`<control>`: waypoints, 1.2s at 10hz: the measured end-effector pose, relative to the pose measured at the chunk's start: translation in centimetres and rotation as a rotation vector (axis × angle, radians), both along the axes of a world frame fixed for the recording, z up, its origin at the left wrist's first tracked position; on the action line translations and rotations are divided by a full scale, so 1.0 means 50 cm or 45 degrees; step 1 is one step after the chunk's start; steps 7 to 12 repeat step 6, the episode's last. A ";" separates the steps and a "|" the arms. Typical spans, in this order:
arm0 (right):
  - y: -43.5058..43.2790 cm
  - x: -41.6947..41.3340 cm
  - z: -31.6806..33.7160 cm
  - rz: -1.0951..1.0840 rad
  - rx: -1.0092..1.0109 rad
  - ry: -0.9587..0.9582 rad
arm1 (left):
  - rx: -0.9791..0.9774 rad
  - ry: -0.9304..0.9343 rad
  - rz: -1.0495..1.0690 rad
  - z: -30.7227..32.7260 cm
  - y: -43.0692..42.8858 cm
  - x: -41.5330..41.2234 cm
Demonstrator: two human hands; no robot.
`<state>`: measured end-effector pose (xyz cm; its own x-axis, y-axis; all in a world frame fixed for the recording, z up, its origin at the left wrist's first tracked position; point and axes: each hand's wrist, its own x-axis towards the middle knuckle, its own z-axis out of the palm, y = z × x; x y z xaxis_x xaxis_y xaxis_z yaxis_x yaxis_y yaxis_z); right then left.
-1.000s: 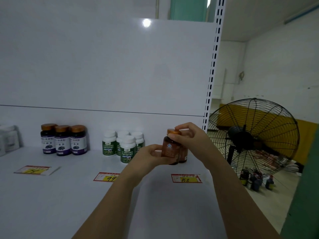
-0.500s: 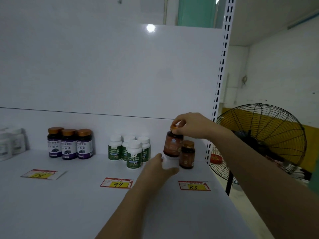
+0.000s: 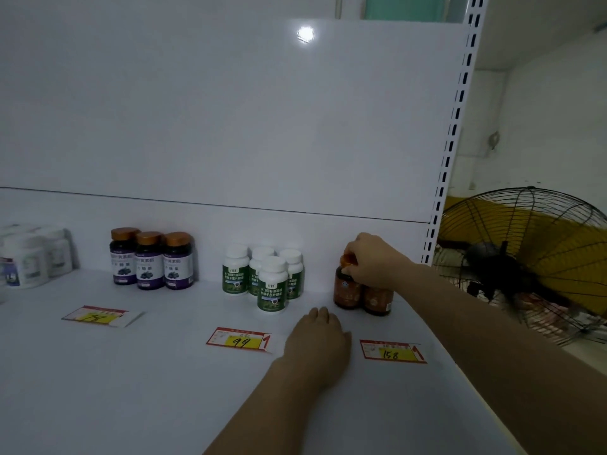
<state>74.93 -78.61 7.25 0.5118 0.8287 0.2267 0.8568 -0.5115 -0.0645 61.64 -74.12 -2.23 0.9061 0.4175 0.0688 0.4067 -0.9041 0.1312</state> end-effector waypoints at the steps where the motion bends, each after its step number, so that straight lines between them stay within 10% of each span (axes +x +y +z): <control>1: 0.001 0.002 -0.004 -0.015 -0.010 -0.067 | 0.024 0.015 -0.005 0.000 0.000 0.000; 12: -0.092 -0.059 0.082 -0.019 0.111 -0.189 | 0.060 -0.259 0.155 0.095 -0.031 -0.005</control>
